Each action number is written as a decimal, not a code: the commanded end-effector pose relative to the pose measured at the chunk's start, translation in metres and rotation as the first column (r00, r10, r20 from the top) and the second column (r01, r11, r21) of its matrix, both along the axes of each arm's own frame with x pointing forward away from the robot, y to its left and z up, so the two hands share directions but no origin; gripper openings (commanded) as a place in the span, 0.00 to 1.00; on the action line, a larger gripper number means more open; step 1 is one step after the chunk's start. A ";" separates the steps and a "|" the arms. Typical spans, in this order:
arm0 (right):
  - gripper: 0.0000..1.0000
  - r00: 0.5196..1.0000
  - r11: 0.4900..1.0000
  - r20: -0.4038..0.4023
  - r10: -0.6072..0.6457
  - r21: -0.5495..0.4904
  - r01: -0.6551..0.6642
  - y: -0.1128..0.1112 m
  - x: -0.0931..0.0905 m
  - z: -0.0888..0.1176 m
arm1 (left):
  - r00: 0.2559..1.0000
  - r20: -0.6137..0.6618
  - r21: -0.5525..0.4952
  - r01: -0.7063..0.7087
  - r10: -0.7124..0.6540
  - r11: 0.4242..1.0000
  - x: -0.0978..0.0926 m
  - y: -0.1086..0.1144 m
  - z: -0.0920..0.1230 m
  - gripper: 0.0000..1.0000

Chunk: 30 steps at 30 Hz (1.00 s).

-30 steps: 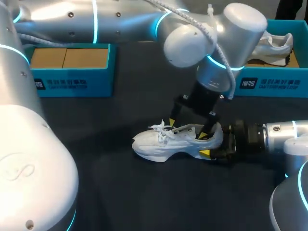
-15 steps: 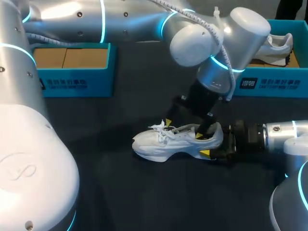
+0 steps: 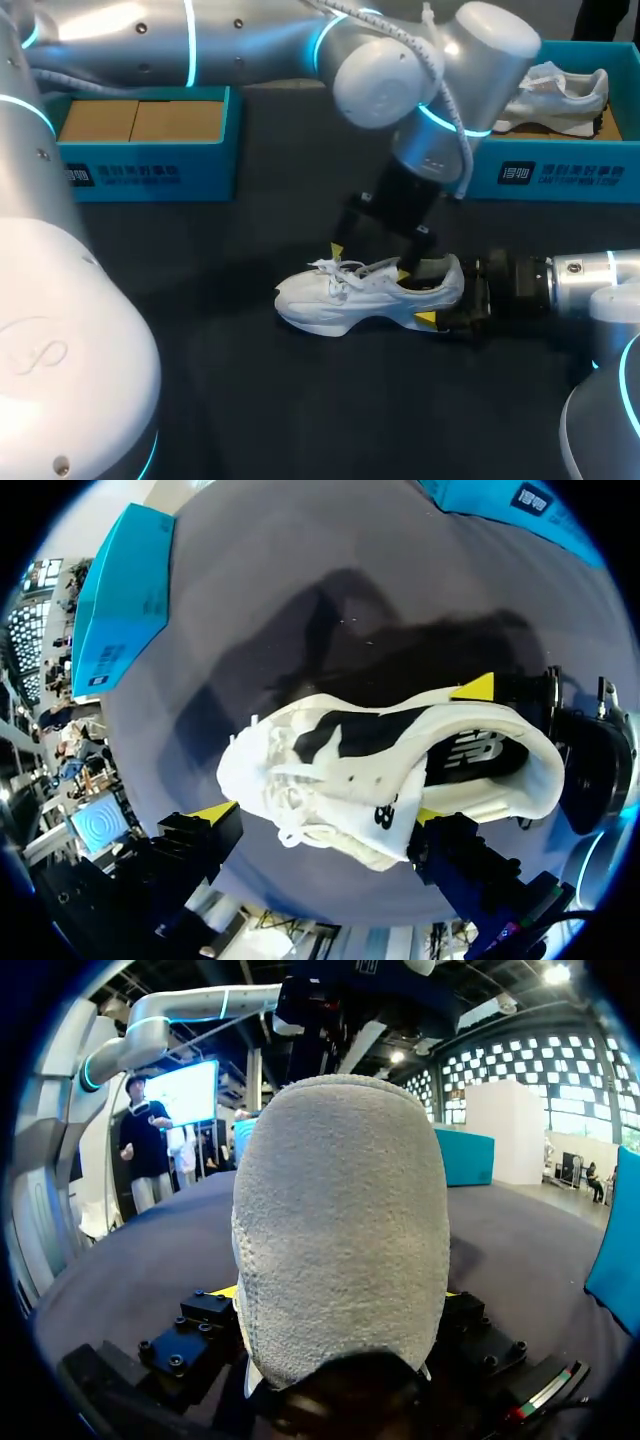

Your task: Take the shoe out of the shoebox, open the shoe tongue, remove and reinsert the insole, then place the shoe into the shoebox

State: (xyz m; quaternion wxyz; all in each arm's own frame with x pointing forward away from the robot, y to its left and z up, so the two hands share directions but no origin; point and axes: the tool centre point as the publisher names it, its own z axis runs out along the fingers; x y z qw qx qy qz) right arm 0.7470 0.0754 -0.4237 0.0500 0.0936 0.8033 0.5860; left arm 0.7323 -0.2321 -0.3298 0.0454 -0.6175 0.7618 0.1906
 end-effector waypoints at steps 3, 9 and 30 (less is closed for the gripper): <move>0.00 1.000 1.000 0.000 -0.001 -0.003 0.001 0.000 0.000 0.000 | 1.000 0.003 -0.076 -0.029 0.029 0.997 0.001 0.022 0.009 1.00; 0.00 1.000 1.000 0.000 -0.001 -0.003 0.001 0.000 0.000 0.000 | 0.999 -0.024 -0.142 -0.028 0.025 0.989 0.002 0.027 0.007 1.00; 0.00 1.000 1.000 0.000 -0.001 -0.003 0.001 0.000 0.000 0.000 | 0.999 -0.033 -0.136 0.015 -0.020 0.991 0.007 -0.003 -0.002 0.49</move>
